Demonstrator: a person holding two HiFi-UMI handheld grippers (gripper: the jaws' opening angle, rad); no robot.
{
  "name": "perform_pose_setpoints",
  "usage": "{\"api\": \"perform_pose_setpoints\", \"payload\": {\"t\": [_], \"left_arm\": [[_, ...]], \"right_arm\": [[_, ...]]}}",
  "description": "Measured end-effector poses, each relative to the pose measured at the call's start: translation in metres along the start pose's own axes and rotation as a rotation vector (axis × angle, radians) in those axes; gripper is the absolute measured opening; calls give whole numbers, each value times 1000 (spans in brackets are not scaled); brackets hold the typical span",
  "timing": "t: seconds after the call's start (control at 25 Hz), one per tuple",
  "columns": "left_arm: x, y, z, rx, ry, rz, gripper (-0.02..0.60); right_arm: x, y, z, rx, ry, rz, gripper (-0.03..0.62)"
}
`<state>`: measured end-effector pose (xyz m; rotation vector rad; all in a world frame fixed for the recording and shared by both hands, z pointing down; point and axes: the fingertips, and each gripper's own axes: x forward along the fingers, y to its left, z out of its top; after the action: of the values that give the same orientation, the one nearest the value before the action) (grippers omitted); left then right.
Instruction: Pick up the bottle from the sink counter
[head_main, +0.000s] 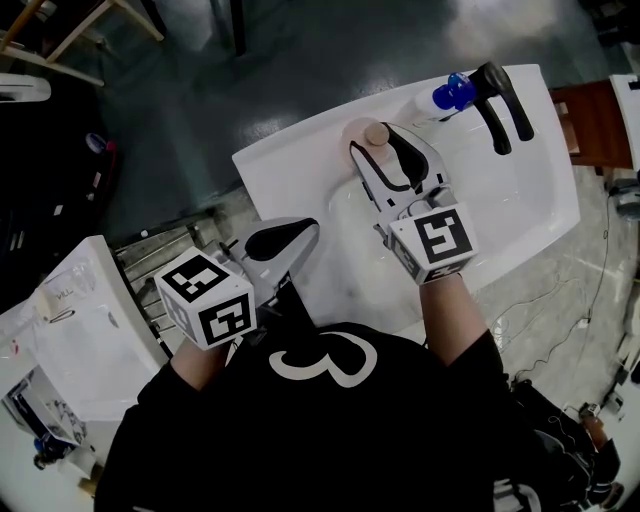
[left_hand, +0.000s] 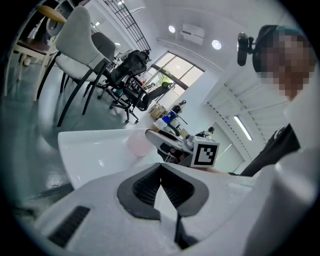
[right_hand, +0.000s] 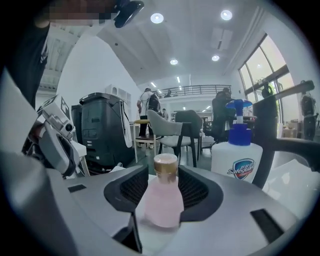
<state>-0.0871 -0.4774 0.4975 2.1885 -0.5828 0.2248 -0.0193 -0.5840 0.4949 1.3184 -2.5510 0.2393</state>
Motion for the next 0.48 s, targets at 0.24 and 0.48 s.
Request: {"api": "perform_pose_setpoints", "payload": {"t": [0.24, 0.48], "left_arm": [[1, -6, -2, -11, -3, -19, 15], [0, -4, -1, -1, -8, -13, 15]], "right_arm": [[5, -1, 0, -2, -6, -23, 149], [3, -6, -3, -15, -2, -58, 146]]}}
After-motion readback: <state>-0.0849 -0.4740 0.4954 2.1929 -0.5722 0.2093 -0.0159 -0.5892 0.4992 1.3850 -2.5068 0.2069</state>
